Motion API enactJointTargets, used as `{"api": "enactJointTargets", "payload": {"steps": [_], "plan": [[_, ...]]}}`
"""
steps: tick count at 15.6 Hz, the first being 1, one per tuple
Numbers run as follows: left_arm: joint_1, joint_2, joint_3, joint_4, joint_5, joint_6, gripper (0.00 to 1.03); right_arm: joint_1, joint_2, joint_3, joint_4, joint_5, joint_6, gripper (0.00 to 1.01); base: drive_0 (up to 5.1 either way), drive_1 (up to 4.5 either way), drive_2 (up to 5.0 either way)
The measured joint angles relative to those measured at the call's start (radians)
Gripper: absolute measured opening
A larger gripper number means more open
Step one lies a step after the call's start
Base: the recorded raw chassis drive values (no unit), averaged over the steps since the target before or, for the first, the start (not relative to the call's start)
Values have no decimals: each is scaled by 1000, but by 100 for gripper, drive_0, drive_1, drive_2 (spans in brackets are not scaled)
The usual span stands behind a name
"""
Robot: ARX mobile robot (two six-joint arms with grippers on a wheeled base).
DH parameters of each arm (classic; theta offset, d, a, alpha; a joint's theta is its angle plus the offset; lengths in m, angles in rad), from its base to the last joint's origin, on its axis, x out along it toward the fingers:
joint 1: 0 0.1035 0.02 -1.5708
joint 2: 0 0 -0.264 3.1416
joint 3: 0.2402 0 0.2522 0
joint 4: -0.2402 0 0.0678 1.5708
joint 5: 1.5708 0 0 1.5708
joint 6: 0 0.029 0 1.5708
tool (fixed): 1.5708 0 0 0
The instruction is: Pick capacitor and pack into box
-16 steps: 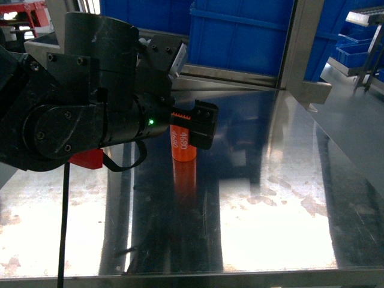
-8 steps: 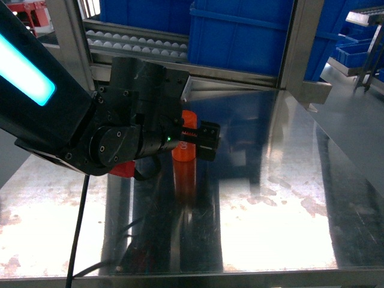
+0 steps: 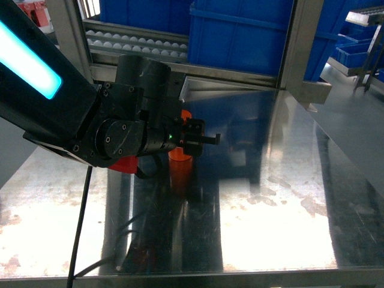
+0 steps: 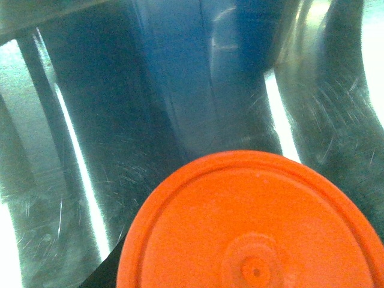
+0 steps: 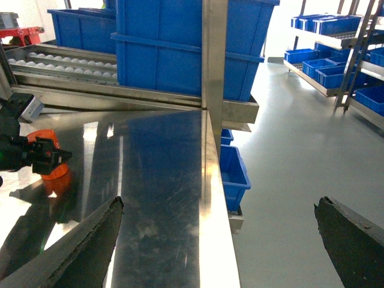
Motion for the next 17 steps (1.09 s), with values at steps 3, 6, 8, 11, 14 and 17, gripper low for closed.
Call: {"api": "enactJointTargets", "payload": {"steps": [3,6,8,11,14,17], "plan": [[26,-129,-100,19,-19,-4,44,0,0,0,0,0,0,98,0,0,0],[114,-565,-350,168,-84,27,44,0,0,0,0,0,0,98,0,0,0],[152,-780,-510,133,-111,29,44,0,0,0,0,0,0,98,0,0,0],[134,-1146,-657,-5,-186,35,44,0,0,0,0,0,0,98,0,0,0],[95,-1346,-701,-31,-245,53,44,0,0,0,0,0,0,98,0,0,0],[101,-1312,-706,-51,-251,53,44,0,0,0,0,0,0,98,0,0,0]]}}
